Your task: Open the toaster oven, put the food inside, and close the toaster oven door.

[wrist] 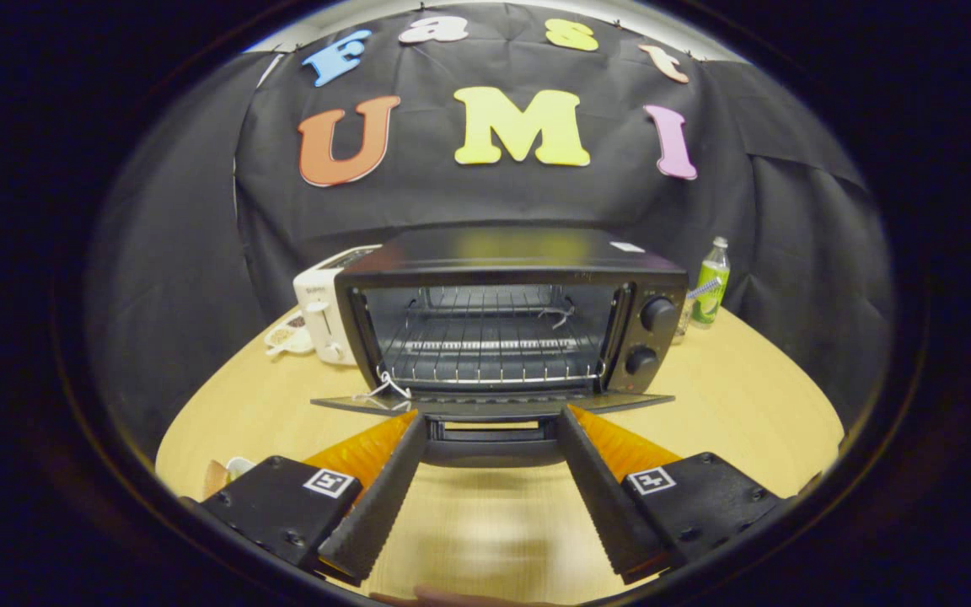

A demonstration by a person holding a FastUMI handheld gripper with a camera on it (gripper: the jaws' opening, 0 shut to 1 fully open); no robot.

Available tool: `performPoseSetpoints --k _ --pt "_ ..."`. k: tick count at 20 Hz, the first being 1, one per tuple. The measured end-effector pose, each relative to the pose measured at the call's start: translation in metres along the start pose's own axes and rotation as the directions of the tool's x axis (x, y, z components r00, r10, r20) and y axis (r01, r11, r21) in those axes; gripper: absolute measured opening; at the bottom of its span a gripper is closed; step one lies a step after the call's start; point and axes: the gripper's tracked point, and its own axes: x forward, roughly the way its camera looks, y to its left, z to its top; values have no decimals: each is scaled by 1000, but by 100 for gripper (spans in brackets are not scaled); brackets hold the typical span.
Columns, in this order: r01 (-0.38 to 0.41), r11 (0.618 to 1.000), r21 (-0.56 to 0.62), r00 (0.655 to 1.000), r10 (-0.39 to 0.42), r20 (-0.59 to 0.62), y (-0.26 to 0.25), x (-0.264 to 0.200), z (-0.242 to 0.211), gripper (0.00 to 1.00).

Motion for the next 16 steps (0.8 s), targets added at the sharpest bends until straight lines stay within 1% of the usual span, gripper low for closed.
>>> performPoseSetpoints --k 9,14,15,16 --pt "24 998 -63 995 -30 -98 -1 4 -40 100" --pt "33 999 -8 974 -34 -226 -2 11 -64 100" --pt "25 1000 -1 980 -25 -197 -1 5 -54 100" --pt "23 1000 -7 981 -24 -191 -1 10 -54 100"
